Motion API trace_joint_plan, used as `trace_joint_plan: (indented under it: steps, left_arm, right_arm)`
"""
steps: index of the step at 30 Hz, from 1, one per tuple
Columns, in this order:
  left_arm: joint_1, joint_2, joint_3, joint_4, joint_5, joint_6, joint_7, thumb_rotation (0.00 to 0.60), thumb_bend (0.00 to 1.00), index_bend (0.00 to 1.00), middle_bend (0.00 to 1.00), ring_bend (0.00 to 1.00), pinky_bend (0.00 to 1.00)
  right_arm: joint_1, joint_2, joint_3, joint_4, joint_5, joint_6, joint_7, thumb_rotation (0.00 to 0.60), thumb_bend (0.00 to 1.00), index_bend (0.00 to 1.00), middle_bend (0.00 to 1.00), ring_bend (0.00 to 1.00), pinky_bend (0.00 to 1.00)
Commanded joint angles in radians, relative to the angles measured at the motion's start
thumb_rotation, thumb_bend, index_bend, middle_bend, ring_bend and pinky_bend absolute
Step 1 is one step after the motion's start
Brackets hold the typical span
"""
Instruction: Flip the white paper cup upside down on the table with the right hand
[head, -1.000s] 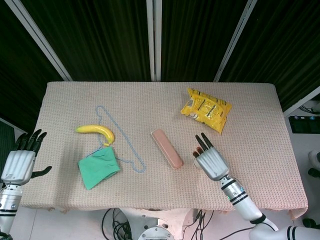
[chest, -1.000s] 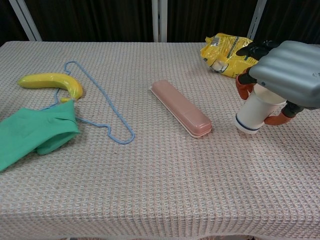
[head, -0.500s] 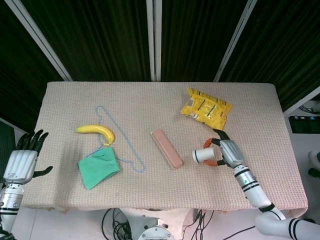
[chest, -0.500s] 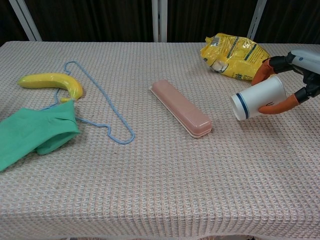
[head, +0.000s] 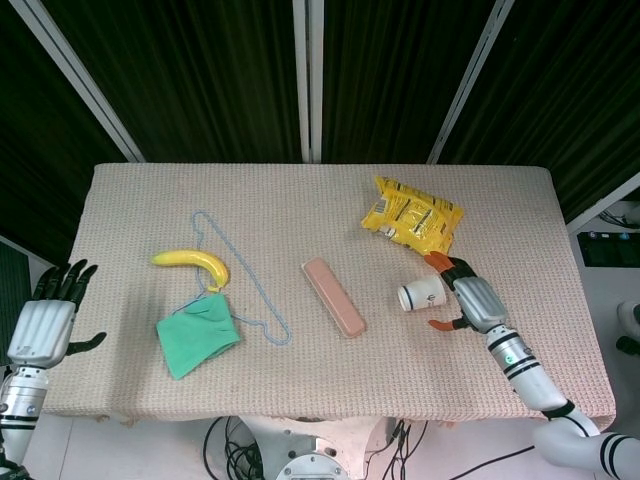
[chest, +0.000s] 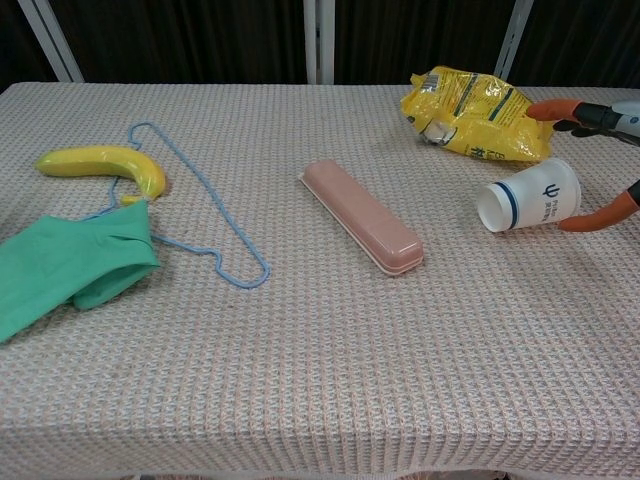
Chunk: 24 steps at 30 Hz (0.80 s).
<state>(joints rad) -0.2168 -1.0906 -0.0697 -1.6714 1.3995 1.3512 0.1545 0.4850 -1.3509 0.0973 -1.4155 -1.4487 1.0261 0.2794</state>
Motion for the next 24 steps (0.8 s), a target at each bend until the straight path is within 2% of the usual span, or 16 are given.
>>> trace_joint_plan:
  steps: [1,4,7,10,15,24]
  left_arm:
    - [-0.001,0.000,-0.001,-0.001,-0.005,-0.004,-0.001,0.600,0.13,0.02,0.00,0.00,0.00]
    - [-0.003,0.001,-0.002,-0.001,-0.010,-0.009,0.000,0.600,0.13,0.02,0.00,0.00,0.00]
    - [-0.003,0.002,-0.002,0.000,-0.014,-0.012,-0.002,0.600,0.13,0.02,0.00,0.00,0.00]
    - [-0.003,0.005,-0.003,0.000,-0.019,-0.015,-0.006,0.600,0.13,0.02,0.00,0.00,0.00]
    - [-0.002,0.008,-0.004,0.002,-0.020,-0.016,-0.016,0.600,0.13,0.02,0.00,0.00,0.00]
    - [-0.004,0.013,-0.002,0.001,-0.025,-0.024,-0.020,0.600,0.13,0.02,0.00,0.00,0.00]
  right_arm:
    - [0.026,0.046,-0.005,-0.088,-0.024,0.030,-0.428,0.600,0.00,0.00,0.05,0.00,0.00]
    - [0.043,0.025,0.004,-0.149,0.020,0.028,-0.723,0.600,0.00,0.00,0.07,0.00,0.00]
    - [0.056,-0.034,0.027,-0.170,0.110,0.038,-0.948,0.600,0.01,0.00,0.10,0.00,0.00]
    - [0.075,-0.112,0.046,-0.143,0.192,0.045,-1.073,0.600,0.03,0.00,0.12,0.00,0.00]
    - [0.104,-0.199,0.052,-0.069,0.240,0.049,-1.145,0.600,0.03,0.02,0.14,0.00,0.00]
    - [0.116,-0.244,0.032,-0.008,0.222,0.063,-1.109,0.600,0.05,0.21,0.26,0.00,0.00]
